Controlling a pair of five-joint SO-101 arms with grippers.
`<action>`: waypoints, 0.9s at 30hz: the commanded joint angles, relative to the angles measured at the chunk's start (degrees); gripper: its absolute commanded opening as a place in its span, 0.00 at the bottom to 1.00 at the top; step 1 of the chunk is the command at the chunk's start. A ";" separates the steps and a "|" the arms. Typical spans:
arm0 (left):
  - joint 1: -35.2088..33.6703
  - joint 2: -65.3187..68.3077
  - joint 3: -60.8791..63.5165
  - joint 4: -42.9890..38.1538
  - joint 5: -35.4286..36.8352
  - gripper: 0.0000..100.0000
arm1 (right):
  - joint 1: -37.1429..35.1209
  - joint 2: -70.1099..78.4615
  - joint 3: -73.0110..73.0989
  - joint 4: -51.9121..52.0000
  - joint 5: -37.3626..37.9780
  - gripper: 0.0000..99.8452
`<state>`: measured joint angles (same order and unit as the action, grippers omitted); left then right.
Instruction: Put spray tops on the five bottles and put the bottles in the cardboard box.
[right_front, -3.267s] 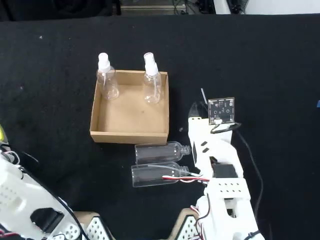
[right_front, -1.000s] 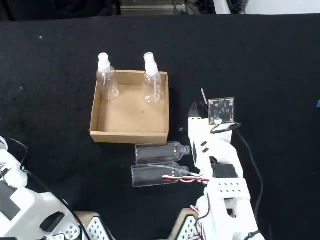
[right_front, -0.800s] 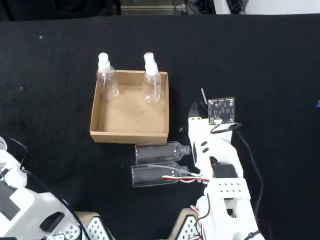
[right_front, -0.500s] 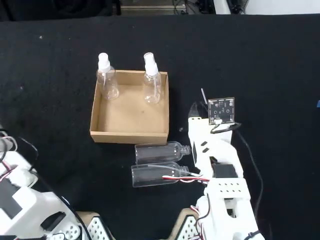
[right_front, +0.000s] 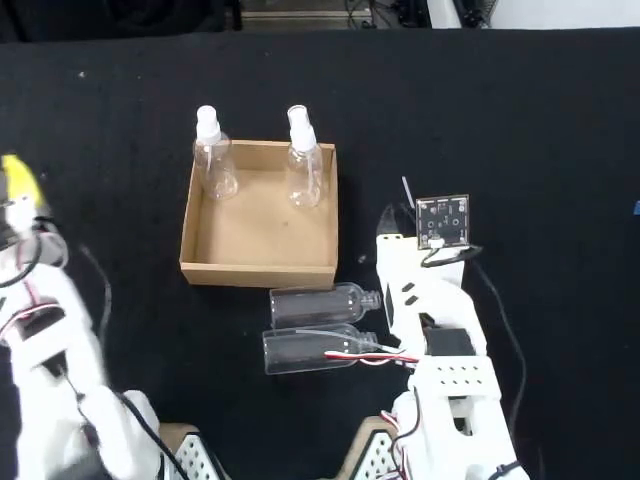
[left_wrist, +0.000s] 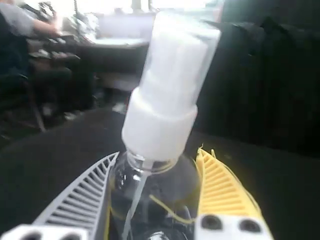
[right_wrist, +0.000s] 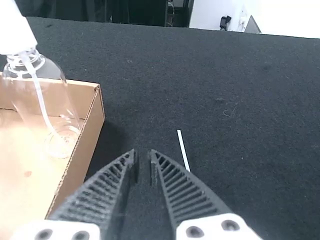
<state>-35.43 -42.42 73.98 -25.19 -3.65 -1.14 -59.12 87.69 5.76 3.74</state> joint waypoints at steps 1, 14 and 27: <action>9.19 -14.24 -0.92 14.77 -0.26 0.03 | 0.26 0.31 -3.56 -1.49 0.62 0.03; 33.80 -24.26 6.73 14.51 9.14 0.03 | 0.35 0.31 -3.56 -1.49 0.70 0.03; 41.45 -19.34 8.92 12.57 10.46 0.03 | 0.35 0.31 -3.65 -1.49 0.70 0.03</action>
<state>4.84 -64.04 84.53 -10.77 6.46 -1.14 -59.12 87.69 5.76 4.09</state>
